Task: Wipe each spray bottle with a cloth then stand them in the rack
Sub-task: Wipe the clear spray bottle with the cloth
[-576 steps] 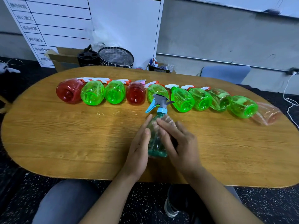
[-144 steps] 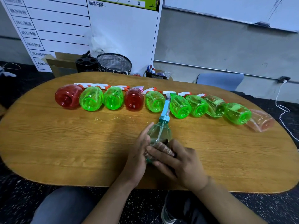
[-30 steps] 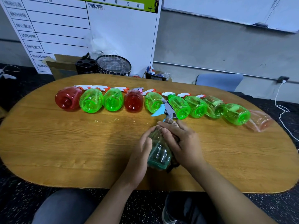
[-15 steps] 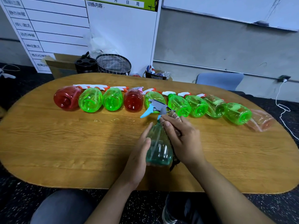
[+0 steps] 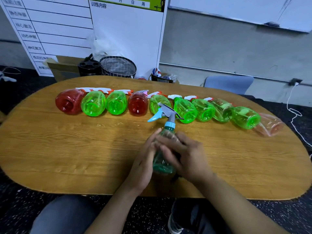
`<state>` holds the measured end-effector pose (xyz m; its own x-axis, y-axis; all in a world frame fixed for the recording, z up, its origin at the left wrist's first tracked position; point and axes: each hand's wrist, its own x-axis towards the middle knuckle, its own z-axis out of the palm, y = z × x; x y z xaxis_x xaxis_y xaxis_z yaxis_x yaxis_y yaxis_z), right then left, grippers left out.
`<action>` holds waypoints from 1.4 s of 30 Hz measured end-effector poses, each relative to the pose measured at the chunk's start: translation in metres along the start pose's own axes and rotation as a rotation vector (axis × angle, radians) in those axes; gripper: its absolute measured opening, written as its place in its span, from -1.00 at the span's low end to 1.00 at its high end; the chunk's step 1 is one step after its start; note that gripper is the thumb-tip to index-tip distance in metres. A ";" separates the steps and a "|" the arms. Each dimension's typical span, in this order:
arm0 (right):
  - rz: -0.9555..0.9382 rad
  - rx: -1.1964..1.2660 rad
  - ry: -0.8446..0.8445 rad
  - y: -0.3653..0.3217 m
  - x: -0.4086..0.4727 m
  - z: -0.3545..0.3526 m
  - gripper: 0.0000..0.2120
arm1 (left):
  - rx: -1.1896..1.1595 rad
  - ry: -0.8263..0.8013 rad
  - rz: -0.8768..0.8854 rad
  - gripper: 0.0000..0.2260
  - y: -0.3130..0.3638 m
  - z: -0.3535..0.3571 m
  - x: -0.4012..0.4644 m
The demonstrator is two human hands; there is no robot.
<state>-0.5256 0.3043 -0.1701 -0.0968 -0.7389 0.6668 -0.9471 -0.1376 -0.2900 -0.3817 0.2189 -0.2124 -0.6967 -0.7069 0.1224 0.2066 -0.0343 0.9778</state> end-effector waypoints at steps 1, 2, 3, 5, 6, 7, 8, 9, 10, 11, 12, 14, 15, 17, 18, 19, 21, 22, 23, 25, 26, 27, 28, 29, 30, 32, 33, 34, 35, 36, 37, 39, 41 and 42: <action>0.109 0.009 0.025 0.001 0.009 0.001 -0.67 | 0.005 0.009 0.006 -0.57 -0.001 0.000 0.000; 0.197 0.010 0.049 0.003 0.015 0.003 -0.65 | 0.017 0.017 0.011 -0.57 -0.001 0.001 0.000; 0.250 0.013 0.063 0.003 0.018 0.006 -0.62 | 0.030 0.022 0.018 -0.57 -0.001 0.001 -0.001; 0.269 0.033 0.075 0.001 0.016 0.009 -0.60 | 0.031 0.033 0.030 -0.56 -0.002 0.000 -0.002; 0.250 0.044 0.075 -0.002 0.012 0.008 -0.62 | 0.025 0.033 0.034 -0.55 -0.002 -0.001 -0.002; 0.211 0.048 0.067 -0.005 0.005 0.006 -0.65 | 0.024 0.028 0.035 -0.54 -0.003 -0.002 -0.002; 0.150 0.044 0.050 -0.009 -0.003 0.004 -0.67 | 0.023 0.013 0.034 -0.53 -0.003 -0.003 -0.002; 0.069 0.035 0.025 -0.012 -0.011 0.002 -0.69 | 0.017 -0.006 0.032 -0.53 -0.003 -0.003 -0.002; -0.024 0.022 -0.004 -0.014 -0.020 0.001 -0.70 | -0.005 -0.021 0.026 -0.53 -0.003 -0.003 -0.001; -0.112 0.007 -0.030 -0.015 -0.027 0.001 -0.70 | -0.040 -0.031 0.013 -0.53 -0.004 -0.003 -0.001; -0.184 -0.006 -0.053 -0.015 -0.031 0.002 -0.70 | -0.080 -0.037 -0.006 -0.54 -0.004 -0.002 0.000; -0.262 -0.025 -0.081 -0.011 -0.031 0.001 -0.71 | -0.104 -0.035 -0.028 -0.54 -0.003 -0.002 0.000; -0.269 -0.038 -0.085 -0.008 -0.027 -0.001 -0.71 | -0.093 -0.028 -0.030 -0.54 -0.004 -0.002 0.000; -0.157 -0.024 -0.067 -0.002 -0.012 -0.004 -0.70 | -0.054 -0.016 -0.020 -0.54 -0.003 0.000 -0.001; -0.039 0.001 -0.047 0.000 -0.003 -0.005 -0.68 | -0.035 -0.007 -0.011 -0.55 -0.004 0.000 -0.001; 0.082 0.022 -0.021 0.003 0.006 -0.004 -0.65 | -0.008 0.000 0.002 -0.57 -0.005 0.000 0.000; 0.235 0.051 0.028 0.007 0.018 0.002 -0.60 | 0.045 0.016 0.016 -0.60 -0.005 0.001 0.000; 0.262 0.060 0.040 0.008 0.020 0.005 -0.59 | 0.057 0.024 0.012 -0.59 -0.006 0.000 0.000; 0.270 0.060 0.050 0.006 0.018 0.006 -0.60 | 0.052 0.034 0.003 -0.59 -0.007 -0.001 0.000; 0.235 0.050 0.054 -0.004 0.008 0.005 -0.64 | 0.018 0.033 -0.013 -0.57 -0.006 -0.002 -0.001; 0.180 0.051 0.043 -0.010 0.000 0.002 -0.67 | 0.006 0.027 -0.021 -0.55 -0.005 -0.002 -0.001; 0.099 0.050 0.025 -0.016 -0.010 0.001 -0.69 | -0.001 0.016 -0.026 -0.55 -0.002 -0.002 -0.002; 0.003 0.037 0.004 -0.020 -0.020 0.001 -0.70 | -0.006 0.006 -0.023 -0.54 -0.001 -0.002 -0.002; -0.094 0.010 -0.015 -0.021 -0.029 0.002 -0.70 | -0.021 -0.008 -0.020 -0.56 0.001 -0.001 -0.003; -0.171 -0.018 -0.027 -0.021 -0.035 0.003 -0.71 | -0.039 -0.019 -0.022 -0.58 0.002 0.000 -0.003; -0.253 -0.055 -0.030 -0.016 -0.038 0.005 -0.70 | -0.062 -0.027 -0.020 -0.58 0.006 0.001 -0.003; -0.262 -0.066 -0.027 -0.012 -0.035 0.005 -0.70 | -0.069 -0.032 -0.022 -0.58 0.006 0.001 -0.004; -0.241 -0.066 -0.018 -0.009 -0.030 0.005 -0.70 | -0.067 -0.039 -0.032 -0.59 0.005 0.000 -0.004; -0.178 -0.048 0.001 -0.006 -0.023 0.004 -0.71 | -0.054 -0.033 -0.046 -0.60 0.004 0.000 -0.004; -0.069 -0.015 0.030 -0.003 -0.015 0.002 -0.70 | -0.033 -0.023 -0.051 -0.60 0.003 0.000 -0.004; 0.062 0.020 0.063 0.000 -0.006 0.001 -0.68 | -0.010 -0.021 -0.046 -0.59 0.004 0.000 -0.004; 0.244 0.070 0.108 0.004 0.007 0.000 -0.65 | 0.017 -0.038 -0.031 -0.58 0.007 0.002 -0.005; 0.274 0.085 0.097 0.004 0.011 0.001 -0.65 | -0.001 -0.065 -0.016 -0.56 0.010 0.002 -0.006; 0.276 0.103 0.081 0.004 0.011 0.001 -0.65 | -0.016 -0.080 -0.011 -0.50 0.012 0.001 -0.006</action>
<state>-0.5301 0.2954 -0.1647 -0.3745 -0.7033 0.6043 -0.8458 -0.0079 -0.5334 -0.3762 0.2235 -0.2008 -0.7517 -0.6475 0.1251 0.2089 -0.0538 0.9765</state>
